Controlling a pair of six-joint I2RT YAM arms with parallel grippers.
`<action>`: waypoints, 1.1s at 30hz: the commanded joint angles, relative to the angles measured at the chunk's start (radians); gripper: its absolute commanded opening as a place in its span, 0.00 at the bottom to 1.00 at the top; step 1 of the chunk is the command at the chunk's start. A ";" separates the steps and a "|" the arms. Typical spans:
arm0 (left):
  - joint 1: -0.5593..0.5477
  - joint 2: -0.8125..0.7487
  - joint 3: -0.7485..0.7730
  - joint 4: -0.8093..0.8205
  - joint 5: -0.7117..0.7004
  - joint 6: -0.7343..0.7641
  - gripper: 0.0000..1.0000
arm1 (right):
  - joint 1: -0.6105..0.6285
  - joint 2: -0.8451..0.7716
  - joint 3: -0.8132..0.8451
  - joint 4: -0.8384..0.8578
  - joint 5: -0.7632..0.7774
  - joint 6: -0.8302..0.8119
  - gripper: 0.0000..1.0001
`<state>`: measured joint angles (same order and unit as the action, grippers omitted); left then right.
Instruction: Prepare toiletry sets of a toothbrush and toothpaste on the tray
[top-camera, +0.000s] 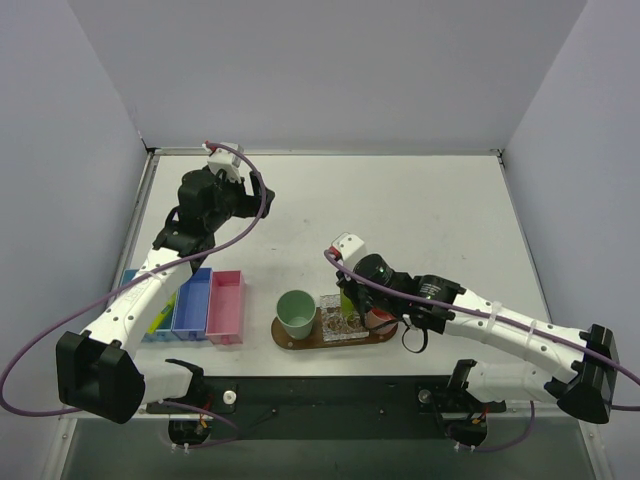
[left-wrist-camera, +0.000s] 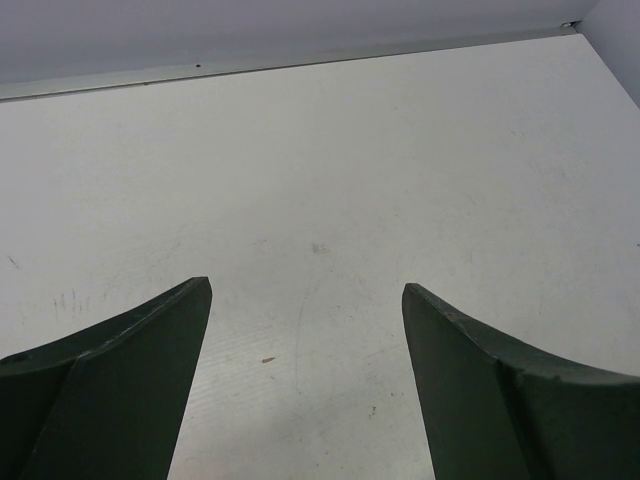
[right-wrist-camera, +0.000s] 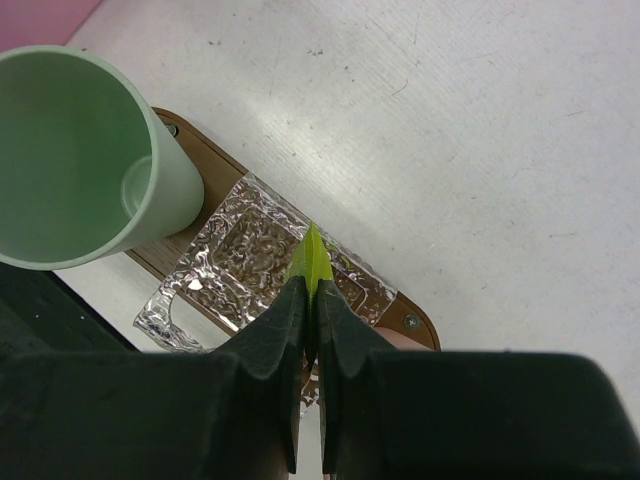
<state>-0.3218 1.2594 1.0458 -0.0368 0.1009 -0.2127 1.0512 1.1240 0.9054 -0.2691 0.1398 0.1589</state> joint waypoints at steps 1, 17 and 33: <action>-0.003 -0.014 0.013 0.008 -0.001 0.015 0.88 | 0.010 0.010 -0.016 0.041 0.041 -0.006 0.00; -0.003 -0.012 0.014 0.006 0.000 0.015 0.88 | 0.020 0.010 -0.033 0.039 0.052 0.004 0.09; -0.003 -0.014 0.014 0.008 0.003 0.012 0.88 | 0.026 -0.044 -0.016 0.039 0.064 0.010 0.46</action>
<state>-0.3218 1.2594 1.0458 -0.0441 0.1013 -0.2054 1.0687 1.1221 0.8772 -0.2432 0.1761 0.1596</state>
